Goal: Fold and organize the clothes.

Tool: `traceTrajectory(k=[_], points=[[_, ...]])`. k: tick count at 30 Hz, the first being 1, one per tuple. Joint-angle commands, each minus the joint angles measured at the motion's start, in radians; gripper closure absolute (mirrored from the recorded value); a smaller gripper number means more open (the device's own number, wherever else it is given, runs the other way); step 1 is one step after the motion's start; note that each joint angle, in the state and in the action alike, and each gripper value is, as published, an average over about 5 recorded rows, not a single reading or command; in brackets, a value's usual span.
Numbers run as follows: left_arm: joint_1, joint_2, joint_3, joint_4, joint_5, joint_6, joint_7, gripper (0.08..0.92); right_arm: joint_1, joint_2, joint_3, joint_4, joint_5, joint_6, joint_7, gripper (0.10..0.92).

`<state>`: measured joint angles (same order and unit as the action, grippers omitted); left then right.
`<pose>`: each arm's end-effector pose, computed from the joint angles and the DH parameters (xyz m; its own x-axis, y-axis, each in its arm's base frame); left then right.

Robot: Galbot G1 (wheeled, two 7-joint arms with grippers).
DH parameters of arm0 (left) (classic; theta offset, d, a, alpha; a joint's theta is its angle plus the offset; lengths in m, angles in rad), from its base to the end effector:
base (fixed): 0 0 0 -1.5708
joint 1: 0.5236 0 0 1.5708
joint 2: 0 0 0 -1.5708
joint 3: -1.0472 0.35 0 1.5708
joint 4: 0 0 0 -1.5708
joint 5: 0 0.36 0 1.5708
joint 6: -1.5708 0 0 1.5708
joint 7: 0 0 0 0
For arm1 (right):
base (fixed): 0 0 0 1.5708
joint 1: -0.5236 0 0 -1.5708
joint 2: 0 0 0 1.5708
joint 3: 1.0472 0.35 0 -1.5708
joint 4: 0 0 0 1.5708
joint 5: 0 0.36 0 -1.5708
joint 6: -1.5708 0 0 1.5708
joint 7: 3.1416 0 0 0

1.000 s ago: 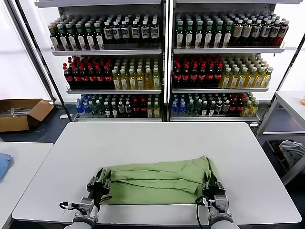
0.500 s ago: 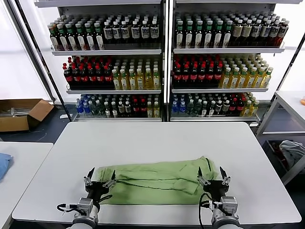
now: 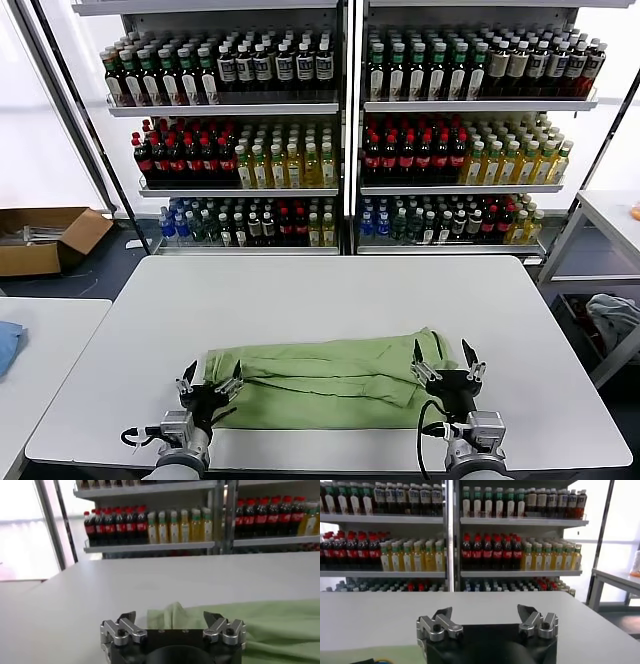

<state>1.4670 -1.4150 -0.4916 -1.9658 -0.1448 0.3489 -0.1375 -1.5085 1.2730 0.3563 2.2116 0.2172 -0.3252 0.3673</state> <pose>0.2175 0.0223 -0.3276 -0.9272 -0.0494 0.3713 -0.0391 0.9986 0.0354 0.1912 0.0064 -0.2547 -0.9792 0.0536 0.1959 0.0459 0.9980 -0.0438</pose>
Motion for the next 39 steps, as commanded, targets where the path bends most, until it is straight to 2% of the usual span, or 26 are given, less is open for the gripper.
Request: traceTrajectory(k=[1,5,8,23,27,32,39], points=[[-0.001,-0.010,-0.016,0.023,-0.088,0.027,-0.011,0.177,-0.002,0.000,-0.002,0.015,0.002,0.006,-0.001,0.203],[0.011,-0.009,-0.020,0.024,-0.094,0.028,-0.008,0.184,0.004,0.002,-0.008,0.013,0.002,0.005,0.001,0.203],[0.021,-0.009,-0.021,0.021,-0.099,0.027,-0.001,0.233,0.006,0.002,-0.011,0.014,0.001,0.003,0.002,0.203],[0.040,-0.006,-0.034,0.028,-0.102,0.018,0.024,0.662,0.005,-0.016,0.011,0.045,0.010,-0.006,0.007,0.203],[0.035,0.022,-0.082,0.023,-0.104,0.006,0.025,0.775,0.003,-0.019,0.018,0.052,0.015,-0.008,0.007,0.203],[0.021,0.137,-0.246,0.002,-0.126,0.003,0.031,0.890,0.009,-0.019,0.014,0.053,0.016,-0.009,0.010,0.203],[0.015,0.448,-0.585,0.063,-0.211,0.011,0.052,0.898,0.030,-0.015,-0.012,0.050,0.015,-0.015,0.015,0.203]])
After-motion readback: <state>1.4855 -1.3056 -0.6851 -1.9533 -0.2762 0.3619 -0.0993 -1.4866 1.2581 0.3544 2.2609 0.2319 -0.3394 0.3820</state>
